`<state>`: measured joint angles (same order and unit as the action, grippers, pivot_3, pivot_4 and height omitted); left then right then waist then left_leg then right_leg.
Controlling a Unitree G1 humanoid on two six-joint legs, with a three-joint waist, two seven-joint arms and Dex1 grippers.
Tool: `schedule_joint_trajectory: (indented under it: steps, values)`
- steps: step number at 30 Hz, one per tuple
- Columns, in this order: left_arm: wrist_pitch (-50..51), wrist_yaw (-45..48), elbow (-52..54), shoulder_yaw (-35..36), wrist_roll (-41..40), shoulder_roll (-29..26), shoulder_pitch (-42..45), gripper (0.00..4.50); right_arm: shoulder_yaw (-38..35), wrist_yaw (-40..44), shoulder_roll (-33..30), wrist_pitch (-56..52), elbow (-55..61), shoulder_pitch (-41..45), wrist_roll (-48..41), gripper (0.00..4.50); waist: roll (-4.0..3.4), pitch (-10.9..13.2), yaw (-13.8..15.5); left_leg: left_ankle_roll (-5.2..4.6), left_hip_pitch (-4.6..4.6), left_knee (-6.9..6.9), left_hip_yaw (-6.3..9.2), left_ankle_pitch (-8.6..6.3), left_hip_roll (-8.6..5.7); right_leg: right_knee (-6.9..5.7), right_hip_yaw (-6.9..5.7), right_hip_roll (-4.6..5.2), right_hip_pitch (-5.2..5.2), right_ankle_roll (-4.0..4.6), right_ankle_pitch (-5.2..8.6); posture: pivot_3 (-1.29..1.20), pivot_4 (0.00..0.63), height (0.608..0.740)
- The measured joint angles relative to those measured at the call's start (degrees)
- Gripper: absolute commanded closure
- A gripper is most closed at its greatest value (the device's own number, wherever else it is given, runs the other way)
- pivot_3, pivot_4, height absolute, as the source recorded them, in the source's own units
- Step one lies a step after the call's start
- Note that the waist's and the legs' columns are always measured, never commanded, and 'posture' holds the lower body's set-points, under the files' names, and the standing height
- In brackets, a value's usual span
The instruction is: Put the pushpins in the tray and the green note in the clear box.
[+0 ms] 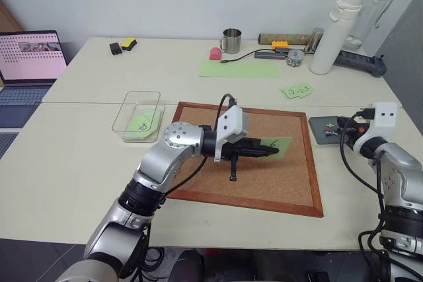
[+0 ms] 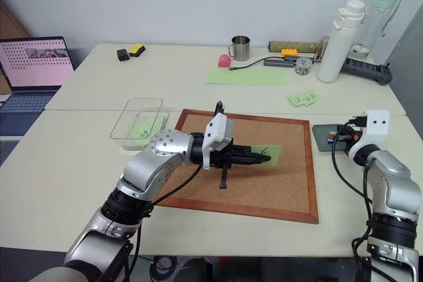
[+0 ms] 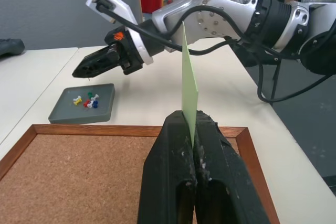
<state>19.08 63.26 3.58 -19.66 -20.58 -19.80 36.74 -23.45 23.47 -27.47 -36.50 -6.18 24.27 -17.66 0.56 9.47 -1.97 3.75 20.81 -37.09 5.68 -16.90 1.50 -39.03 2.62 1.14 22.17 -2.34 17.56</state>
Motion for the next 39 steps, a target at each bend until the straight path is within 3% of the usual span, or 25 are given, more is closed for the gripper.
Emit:
schedule_joint_trajectory:
  steps: [9, 31, 39]
  values:
    - [-1.7, 0.8, -1.2, -0.1, 1.9, -0.9, 0.0, 4.5, 0.5, 0.1, -0.1, 1.2, -6.6, 1.7, -1.0, 1.82, 0.0, 0.0, 0.1, 0.0, 0.03, -0.01, -0.01, 0.0, 0.0, 0.02, -0.02, 0.02, 0.0, 0.0, 0.0, 0.0, 0.15, 0.74]
    - [-8.9, -6.6, -7.7, 3.6, 6.4, 2.0, 2.4, 4.5, 3.2, 2.6, -1.5, 5.9, -10.3, 1.0, -1.5, 1.82, 0.0, 0.0, 0.0, 0.04, 0.03, -0.02, -0.01, 0.02, 0.01, 0.0, -0.03, 0.01, 0.02, -0.01, 0.0, 0.0, 0.15, 0.74]
    - [0.0, -11.9, -6.6, 12.6, 2.4, -0.3, 2.4, 4.5, 6.8, 11.4, -6.6, 7.8, 5.7, -0.1, -4.2, 1.82, -0.09, 0.1, -0.1, 0.02, 0.05, -0.04, 0.06, 0.01, 0.04, 0.0, -0.09, -0.01, 0.02, -0.01, 0.0, 0.0, 0.15, 0.74]
